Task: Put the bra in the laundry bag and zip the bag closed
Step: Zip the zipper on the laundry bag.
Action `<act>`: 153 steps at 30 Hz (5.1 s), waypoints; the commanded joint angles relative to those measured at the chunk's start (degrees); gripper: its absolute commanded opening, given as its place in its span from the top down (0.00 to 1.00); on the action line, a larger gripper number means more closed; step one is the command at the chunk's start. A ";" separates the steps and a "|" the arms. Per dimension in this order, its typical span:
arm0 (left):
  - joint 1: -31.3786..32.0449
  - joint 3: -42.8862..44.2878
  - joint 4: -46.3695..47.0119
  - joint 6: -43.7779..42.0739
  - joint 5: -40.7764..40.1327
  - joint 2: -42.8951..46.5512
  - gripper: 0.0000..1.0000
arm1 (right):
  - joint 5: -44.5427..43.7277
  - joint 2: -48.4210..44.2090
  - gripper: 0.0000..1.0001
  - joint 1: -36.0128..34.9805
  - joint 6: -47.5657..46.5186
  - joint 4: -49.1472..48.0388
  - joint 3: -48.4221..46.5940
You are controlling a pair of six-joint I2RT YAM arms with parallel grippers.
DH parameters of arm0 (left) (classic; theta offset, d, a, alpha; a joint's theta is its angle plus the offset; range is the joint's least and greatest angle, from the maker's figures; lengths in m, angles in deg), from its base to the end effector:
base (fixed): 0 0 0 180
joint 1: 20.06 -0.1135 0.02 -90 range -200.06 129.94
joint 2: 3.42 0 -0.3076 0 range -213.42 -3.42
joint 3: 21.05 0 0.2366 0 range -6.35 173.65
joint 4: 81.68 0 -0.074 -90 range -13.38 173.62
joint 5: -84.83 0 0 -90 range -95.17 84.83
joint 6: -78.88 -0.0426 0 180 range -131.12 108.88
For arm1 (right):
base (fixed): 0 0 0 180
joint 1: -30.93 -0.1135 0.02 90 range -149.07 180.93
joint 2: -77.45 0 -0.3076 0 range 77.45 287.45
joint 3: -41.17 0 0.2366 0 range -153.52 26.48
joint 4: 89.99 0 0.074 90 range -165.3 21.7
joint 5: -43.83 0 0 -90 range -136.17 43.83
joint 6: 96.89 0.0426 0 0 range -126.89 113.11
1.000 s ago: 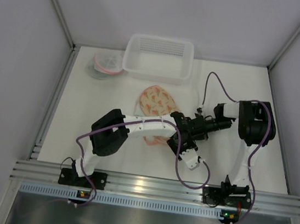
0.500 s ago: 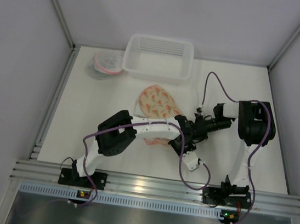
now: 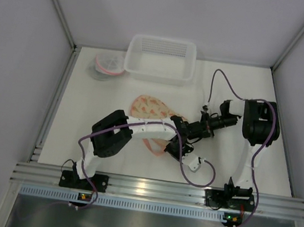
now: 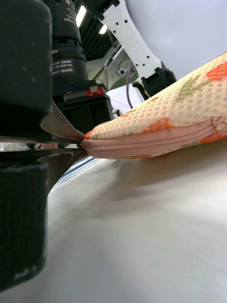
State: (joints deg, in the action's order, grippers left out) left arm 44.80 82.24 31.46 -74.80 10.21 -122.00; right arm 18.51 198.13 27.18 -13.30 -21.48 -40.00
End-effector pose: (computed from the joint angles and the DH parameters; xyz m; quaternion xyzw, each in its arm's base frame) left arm 0.1644 -0.3770 0.2072 0.8946 0.4210 -0.1342 0.0665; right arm 0.3277 0.0601 0.1398 -0.0096 -0.8386 -0.5313 0.1200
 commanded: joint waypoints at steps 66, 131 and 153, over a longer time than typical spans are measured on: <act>-5.80 -16.53 5.84 17.63 10.02 13.55 1.00 | -5.01 -1.77 1.00 9.20 4.30 -3.29 -6.12; -45.42 -4.30 17.33 57.75 27.89 0.89 1.00 | -8.52 -33.15 0.01 6.21 0.52 2.00 7.85; -47.37 -16.70 36.87 96.54 20.31 6.17 1.00 | -15.02 -30.51 0.28 -9.52 40.50 -44.67 19.01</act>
State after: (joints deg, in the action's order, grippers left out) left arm -3.46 66.44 64.82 16.65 30.56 -118.63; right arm 6.25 165.85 19.73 19.07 -55.18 -22.12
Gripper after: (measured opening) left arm 0.012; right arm 0.737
